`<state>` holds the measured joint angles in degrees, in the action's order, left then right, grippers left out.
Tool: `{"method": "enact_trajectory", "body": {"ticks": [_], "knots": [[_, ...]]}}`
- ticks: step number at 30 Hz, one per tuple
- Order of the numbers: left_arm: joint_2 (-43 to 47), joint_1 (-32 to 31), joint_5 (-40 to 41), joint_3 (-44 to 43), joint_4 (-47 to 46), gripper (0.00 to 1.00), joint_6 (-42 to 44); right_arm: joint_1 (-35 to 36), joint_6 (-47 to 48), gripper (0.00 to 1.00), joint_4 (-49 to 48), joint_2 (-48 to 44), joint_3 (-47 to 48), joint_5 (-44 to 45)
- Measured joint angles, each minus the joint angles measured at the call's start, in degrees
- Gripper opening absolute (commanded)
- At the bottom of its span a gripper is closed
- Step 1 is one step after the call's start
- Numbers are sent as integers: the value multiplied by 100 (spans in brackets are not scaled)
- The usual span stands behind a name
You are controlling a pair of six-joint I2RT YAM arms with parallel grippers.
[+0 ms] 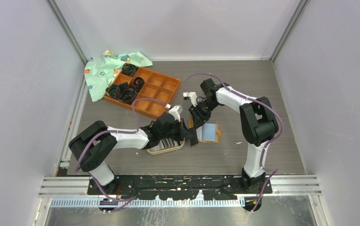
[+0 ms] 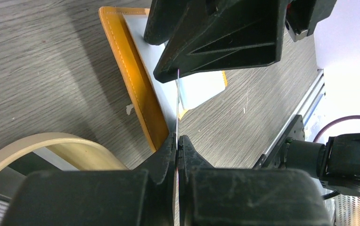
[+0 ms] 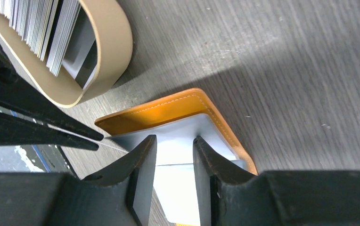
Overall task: Put the credit cards into the card holder
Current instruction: Insert the credit card into the card holder.
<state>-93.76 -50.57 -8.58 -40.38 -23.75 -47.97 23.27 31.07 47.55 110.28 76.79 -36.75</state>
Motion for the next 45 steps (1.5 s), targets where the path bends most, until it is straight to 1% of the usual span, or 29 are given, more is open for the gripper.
{"method": "enact_trajectory", "body": {"ticks": [6, 10, 14, 16, 18, 24, 26, 29, 32, 37, 45], "knots": [[-157, 20, 20, -17, -133, 0, -109, -129, -472, 43, -522, -374, -317, 186], [-232, 101, 4, -151, -103, 0, -116, -424, -664, 43, -866, -881, -535, 229], [-378, 264, -105, -413, -87, 0, -122, -752, -586, 43, -1139, -1528, -914, 212], [-503, 343, -208, -544, -87, 0, -144, -874, -330, 43, -1257, -1864, -1213, 197], [-610, 389, -293, -616, -90, 0, -164, -887, 122, 44, -1276, -2096, -1523, 144], [-813, 474, -476, -697, -90, 0, -245, -837, 2092, 61, -986, -2166, -2212, 74], [-892, 490, -542, -767, -127, 0, -243, -837, 2669, 63, -938, -2201, -2430, 118], [-1023, 494, -636, -857, -249, 0, -243, -837, 3342, 64, -883, -2297, -2656, 275], [-1128, 501, -728, -868, -422, 0, -258, -837, 3799, 65, -896, -2326, -2721, 494], [-1193, 522, -868, -850, -748, 0, -271, -837, 4306, 64, -903, -2326, -2806, 726], [-1193, 518, -927, -743, -1202, 0, -81, -837, 4640, 63, -890, -2326, -2817, 820]]}}
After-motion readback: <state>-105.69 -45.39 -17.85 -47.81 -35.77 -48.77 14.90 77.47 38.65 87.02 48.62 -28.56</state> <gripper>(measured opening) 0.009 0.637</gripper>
